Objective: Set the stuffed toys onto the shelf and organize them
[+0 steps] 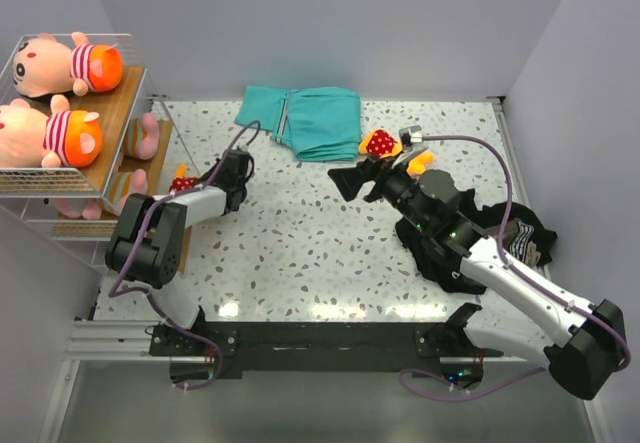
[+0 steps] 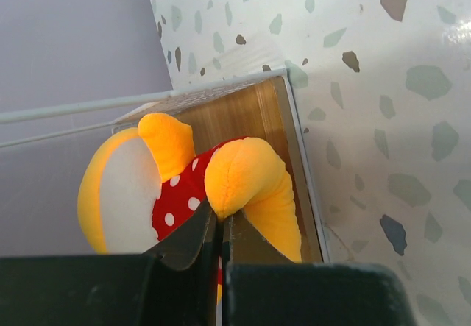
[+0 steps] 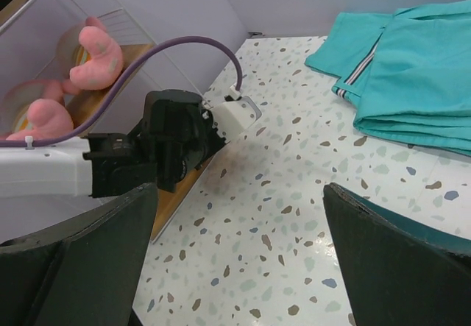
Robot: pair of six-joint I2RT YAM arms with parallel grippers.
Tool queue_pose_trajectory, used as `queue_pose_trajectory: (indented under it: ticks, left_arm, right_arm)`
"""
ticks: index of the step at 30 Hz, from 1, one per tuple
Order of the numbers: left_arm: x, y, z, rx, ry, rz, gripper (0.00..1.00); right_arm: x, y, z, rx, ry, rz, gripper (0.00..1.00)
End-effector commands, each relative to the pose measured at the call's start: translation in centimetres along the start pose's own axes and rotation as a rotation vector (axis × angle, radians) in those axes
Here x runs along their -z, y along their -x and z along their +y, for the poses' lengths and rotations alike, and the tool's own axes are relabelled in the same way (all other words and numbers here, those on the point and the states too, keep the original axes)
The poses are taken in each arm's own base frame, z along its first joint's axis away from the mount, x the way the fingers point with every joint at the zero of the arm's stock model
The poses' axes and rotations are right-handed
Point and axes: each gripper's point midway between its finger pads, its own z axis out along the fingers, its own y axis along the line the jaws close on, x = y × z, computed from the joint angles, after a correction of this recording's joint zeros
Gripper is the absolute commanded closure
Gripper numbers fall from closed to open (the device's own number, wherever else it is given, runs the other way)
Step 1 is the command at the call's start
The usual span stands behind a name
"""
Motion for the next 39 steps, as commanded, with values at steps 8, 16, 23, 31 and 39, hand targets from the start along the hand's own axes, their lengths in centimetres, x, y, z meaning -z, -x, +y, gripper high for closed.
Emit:
queue_pose_trajectory:
  ticks: [8, 16, 23, 31, 39]
  left_arm:
    - [-1.9, 1.3, 2.0, 0.095, 0.052, 0.007, 0.88]
    - [-2.4, 1.9, 2.2, 0.098, 0.062, 0.011, 0.72]
    - [-1.9, 2.7, 3.3, 0.125, 0.063, 0.012, 0.64]
    - [-0.6, 3.6, 4.5, 0.141, 0.059, -0.012, 0.54]
    - [1.4, 4.9, 4.1, 0.139, 0.018, -0.073, 0.51]
  right_arm:
    - [0.7, 2.2, 0.2, 0.033, -0.007, -0.075, 0.01]
    - [0.9, 2.5, 0.2, 0.042, -0.011, -0.087, 0.01]
    - [0.6, 2.0, 0.2, 0.040, -0.003, -0.070, 0.01]
    - [0.1, 1.6, 0.1, 0.037, -0.004, -0.051, 0.01]
    - [-0.9, 0.6, -0.4, 0.028, -0.029, -0.004, 0.01]
